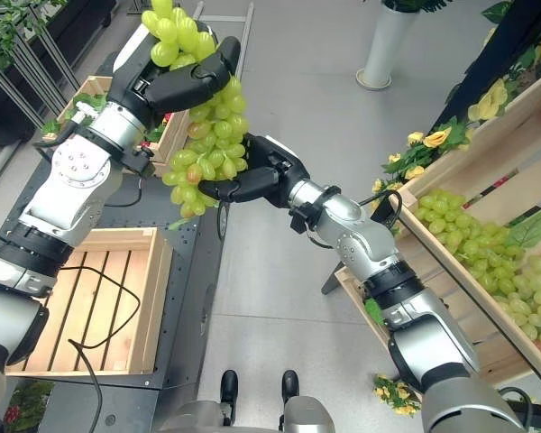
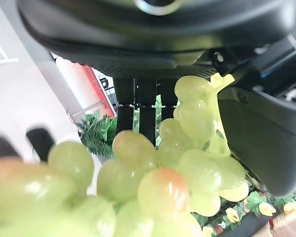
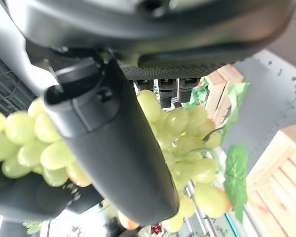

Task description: Pick up the fruits from the basket on one side to the basket on the other side

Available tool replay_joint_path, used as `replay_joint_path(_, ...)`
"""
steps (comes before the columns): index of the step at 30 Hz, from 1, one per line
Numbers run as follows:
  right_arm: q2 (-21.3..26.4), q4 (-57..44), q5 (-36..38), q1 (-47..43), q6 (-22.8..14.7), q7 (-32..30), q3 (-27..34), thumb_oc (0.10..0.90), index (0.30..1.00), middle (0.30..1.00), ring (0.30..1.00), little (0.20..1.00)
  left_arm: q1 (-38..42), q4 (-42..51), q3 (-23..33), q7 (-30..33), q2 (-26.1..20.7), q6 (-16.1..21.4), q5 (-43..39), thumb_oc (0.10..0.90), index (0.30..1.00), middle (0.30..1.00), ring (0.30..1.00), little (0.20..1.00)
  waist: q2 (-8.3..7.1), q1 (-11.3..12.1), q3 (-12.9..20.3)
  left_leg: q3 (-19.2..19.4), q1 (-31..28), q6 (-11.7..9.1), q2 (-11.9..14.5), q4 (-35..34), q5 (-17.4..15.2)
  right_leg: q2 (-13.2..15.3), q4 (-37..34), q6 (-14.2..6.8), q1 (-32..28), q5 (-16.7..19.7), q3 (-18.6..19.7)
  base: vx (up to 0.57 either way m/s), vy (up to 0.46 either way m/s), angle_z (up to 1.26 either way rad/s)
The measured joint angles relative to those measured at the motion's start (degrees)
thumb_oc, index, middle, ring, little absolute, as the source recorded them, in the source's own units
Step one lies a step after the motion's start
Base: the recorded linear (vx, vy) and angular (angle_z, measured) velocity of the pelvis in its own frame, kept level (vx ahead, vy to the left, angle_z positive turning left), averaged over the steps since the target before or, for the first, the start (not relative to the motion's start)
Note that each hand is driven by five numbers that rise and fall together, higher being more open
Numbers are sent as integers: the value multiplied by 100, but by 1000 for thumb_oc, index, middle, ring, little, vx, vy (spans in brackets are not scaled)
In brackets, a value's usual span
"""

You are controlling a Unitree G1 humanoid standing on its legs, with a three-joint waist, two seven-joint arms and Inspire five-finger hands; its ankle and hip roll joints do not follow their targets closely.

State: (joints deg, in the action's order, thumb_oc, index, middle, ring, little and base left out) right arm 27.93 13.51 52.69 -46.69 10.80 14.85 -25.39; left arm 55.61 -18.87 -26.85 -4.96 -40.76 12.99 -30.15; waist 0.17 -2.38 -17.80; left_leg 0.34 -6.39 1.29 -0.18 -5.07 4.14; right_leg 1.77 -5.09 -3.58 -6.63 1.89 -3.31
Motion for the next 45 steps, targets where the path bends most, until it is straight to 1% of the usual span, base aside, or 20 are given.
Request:
replay_joint_path(6, -224, -27, 54, -2, -58, -177, 0, 800, 900, 900, 900, 900, 0, -32, 0, -122, 238, -7, -3, 400, 300, 300, 300, 300, -1, 4, 0, 6, -3, 0, -2, 0, 0, -2, 0, 0, 0, 1, 8, 5, 3, 0)
replay_joint_path(7, -223, -27, 182, -2, -58, -194, 0, 800, 900, 900, 900, 900, 0, -31, 0, -153, 237, -7, -17, 400, 300, 300, 300, 300, -1, 4, 0, 9, -4, 0, -2, 0, 0, 0, 0, 0, 0, 1, 10, 30, 16, -1)
replay_joint_path(12, -257, -27, 328, -2, -69, -208, 0, 800, 900, 900, 900, 900, 0, -32, 0, -200, 235, -10, -261, 400, 300, 300, 300, 300, -1, 6, 0, 18, -7, 0, 1, 0, 0, -1, 0, 0, 1, 1, 18, 0, 0, 0)
replay_joint_path(14, -305, 16, 534, -2, -156, -209, 0, 800, 900, 900, 900, 900, 0, -31, 2, -215, 245, -10, -427, 400, 300, 300, 300, 300, -1, 7, 0, 18, -7, 0, 1, 0, 0, -1, 0, 0, 2, 2, 18, 0, 0, 0)
replay_joint_path(15, -326, 58, 688, -1, -225, -209, 1, 576, 564, 564, 564, 564, 1, -31, 7, -212, 249, -9, -455, 400, 300, 300, 300, 300, -1, 6, 1, 18, -8, 0, 1, 0, 0, -1, 0, 0, 2, 2, 20, 0, 0, 0)
replay_joint_path(16, -349, 95, 798, -2, -280, -209, 2, 466, 399, 399, 399, 399, 3, -31, 11, -203, 270, -9, -454, 400, 300, 300, 300, 300, 0, 6, 1, 19, -9, 0, 2, 0, 0, 0, 0, 1, 1, 3, 20, 0, 0, 0)
replay_joint_path(17, -365, 119, 876, -2, -310, -209, 2, 400, 300, 300, 300, 300, 7, -31, 11, -194, 281, -9, -454, 400, 300, 300, 300, 300, -1, 7, 1, 20, -9, 0, 2, 0, 0, -1, 0, 1, 2, 3, 21, 0, 0, 0)
replay_joint_path(18, -414, 192, 877, -2, -399, -208, 2, 400, 300, 300, 300, 300, 15, -31, 11, -170, 289, -9, -453, 400, 300, 300, 300, 300, -1, 8, 1, 24, -10, 0, 2, 0, 0, -1, 0, 1, 2, 3, 24, 0, 0, 0)
replay_joint_path(19, -426, 199, 878, -1, -413, -208, 1, 400, 300, 300, 300, 300, 21, -32, 11, -160, 288, -9, -453, 400, 300, 300, 300, 300, -1, 8, 1, 26, -10, 0, 2, 0, 0, -1, 0, 1, 4, 3, 27, 0, 0, 0)
replay_joint_path(24, -409, 214, 880, -1, -415, -210, 1, 400, 300, 300, 300, 300, 62, -33, 37, -9, 278, -8, -580, 400, 300, 300, 300, 300, -1, 12, 1, 81, -12, 0, 6, 0, 0, -5, 0, 0, 19, 11, 101, 1, -4, -5)
replay_joint_path(27, -447, 233, 876, -1, -426, -210, -11, 400, 300, 300, 300, 300, 63, -108, 75, 88, 412, -8, -796, 400, 300, 300, 300, 300, -1, 11, 1, 136, -17, 0, 7, 0, -1, -13, 0, -1, 21, 17, 113, 1, -9, -4)
replay_joint_path(28, -461, 236, 876, -1, -426, -210, -11, 400, 300, 300, 300, 300, 67, -161, 76, 133, 455, -6, -799, 500, 451, 451, 451, 451, -1, 10, 1, 142, -23, 0, 8, 0, -1, -23, 0, -1, 21, 20, 122, 2, -12, -4)
replay_joint_path(29, -487, 246, 876, -1, -426, -210, -11, 400, 300, 300, 300, 300, 73, -198, 76, 170, 479, -6, -800, 540, 509, 509, 509, 509, -1, 10, 1, 144, -26, 0, 10, 0, -1, -24, 0, -1, 21, 24, 125, 10, -18, -6)
replay_joint_path(30, -523, 287, 876, -1, -426, -210, -11, 400, 300, 300, 300, 300, 101, -281, 76, 233, 507, -6, -798, 753, 829, 829, 829, 829, -1, 10, 1, 145, -28, 0, 13, 0, -1, -26, 0, -2, 23, 30, 128, 13, -20, -5)
replay_joint_path(31, -555, 319, 875, -1, -426, -211, -12, 400, 300, 300, 300, 300, 119, -383, 83, 249, 534, -6, -797, 800, 900, 900, 900, 900, -1, 10, 1, 149, -35, 0, 14, 0, -1, -28, 0, -2, 23, 34, 136, 15, -25, -6)
replay_joint_path(39, -577, 454, 871, 2, -426, -224, -20, 400, 300, 300, 300, 300, 119, -911, 150, 443, 658, -17, -783, 800, 900, 900, 900, 900, -2, -2, 1, 179, -49, 0, 23, 0, -1, -39, 0, 4, 29, 50, 156, 3, -12, -2)
replay_joint_path(42, -561, 455, 864, 2, -427, -226, -20, 400, 300, 300, 300, 300, 119, -1165, 380, 498, 744, -26, -789, 800, 900, 900, 900, 900, -2, -10, 1, 181, -49, 0, 26, -1, -1, -41, 0, 5, 30, 51, 157, 0, 0, 0)
replay_joint_path(45, -558, 454, 848, 2, -437, -228, -20, 400, 300, 300, 300, 300, 116, -1520, 588, 681, 826, -97, -783, 800, 900, 900, 900, 900, -3, -12, 2, 182, -50, 0, 27, -1, -1, -42, 0, 6, 30, 51, 157, 0, 0, 0)
